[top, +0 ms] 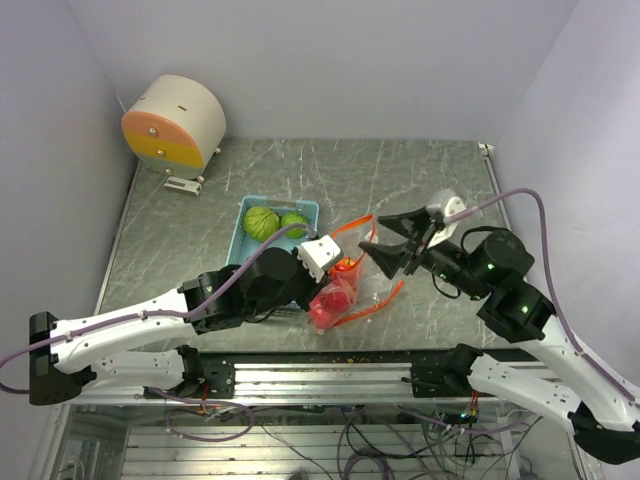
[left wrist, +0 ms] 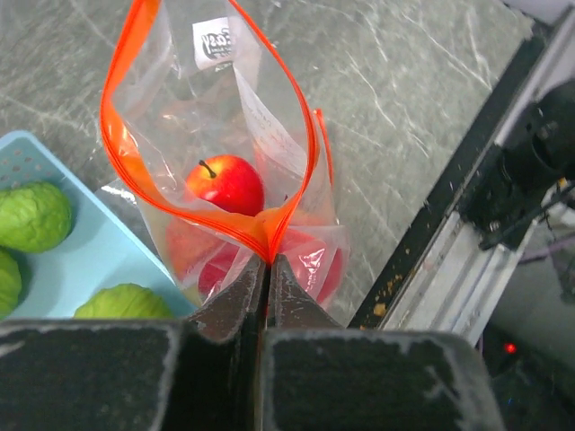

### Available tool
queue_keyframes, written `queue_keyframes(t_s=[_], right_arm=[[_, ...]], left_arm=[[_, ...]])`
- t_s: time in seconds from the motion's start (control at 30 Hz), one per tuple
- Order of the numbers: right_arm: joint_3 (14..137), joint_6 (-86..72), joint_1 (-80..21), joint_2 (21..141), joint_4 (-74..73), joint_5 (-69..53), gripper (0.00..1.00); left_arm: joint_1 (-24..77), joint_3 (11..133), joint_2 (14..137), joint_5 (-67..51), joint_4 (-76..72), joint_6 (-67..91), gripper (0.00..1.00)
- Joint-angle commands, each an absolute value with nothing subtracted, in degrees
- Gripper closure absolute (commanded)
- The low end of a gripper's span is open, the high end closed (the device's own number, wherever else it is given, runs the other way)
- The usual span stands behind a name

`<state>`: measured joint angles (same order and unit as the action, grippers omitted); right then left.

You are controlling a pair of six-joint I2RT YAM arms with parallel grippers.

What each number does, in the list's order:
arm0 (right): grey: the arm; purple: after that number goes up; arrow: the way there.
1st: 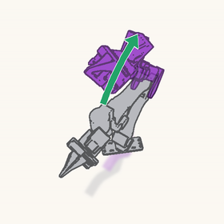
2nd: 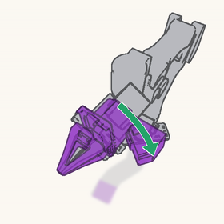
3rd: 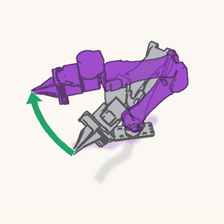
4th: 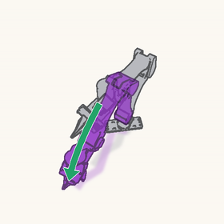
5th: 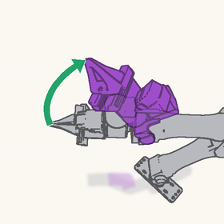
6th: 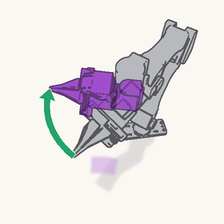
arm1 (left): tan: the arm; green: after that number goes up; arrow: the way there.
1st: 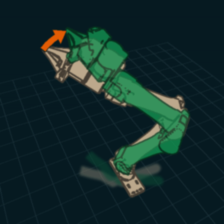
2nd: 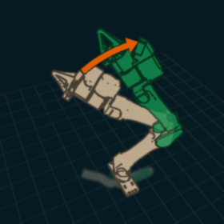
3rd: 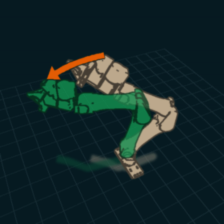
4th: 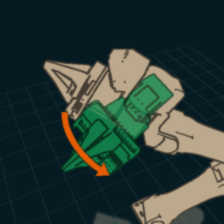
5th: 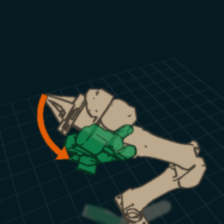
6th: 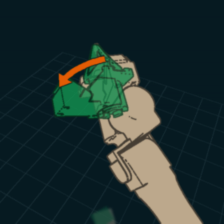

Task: Place the food in the zip-top bag and seal the zipper
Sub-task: Pick up the zipper food storage bag at the center of the board.

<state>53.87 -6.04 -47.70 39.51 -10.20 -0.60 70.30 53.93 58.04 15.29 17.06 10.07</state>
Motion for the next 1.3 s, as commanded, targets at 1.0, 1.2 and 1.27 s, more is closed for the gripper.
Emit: queue_keyframes(t_s=[1.0,1.2,1.27], right_arm=[[57.7,9.5,-48.1,63.3,-9.9,-54.0,0.28],[57.7,10.6,-48.6,65.7,-13.4,-54.6,0.35],[55.9,10.6,-48.7,65.7,-14.0,-55.2,0.41]], left_arm=[[70.5,66.6,51.5,-0.2,38.3,-2.9,0.93],[70.4,68.6,53.2,-0.4,39.7,-4.0,0.93],[70.4,69.2,53.6,-0.2,40.0,-4.4,0.93]])
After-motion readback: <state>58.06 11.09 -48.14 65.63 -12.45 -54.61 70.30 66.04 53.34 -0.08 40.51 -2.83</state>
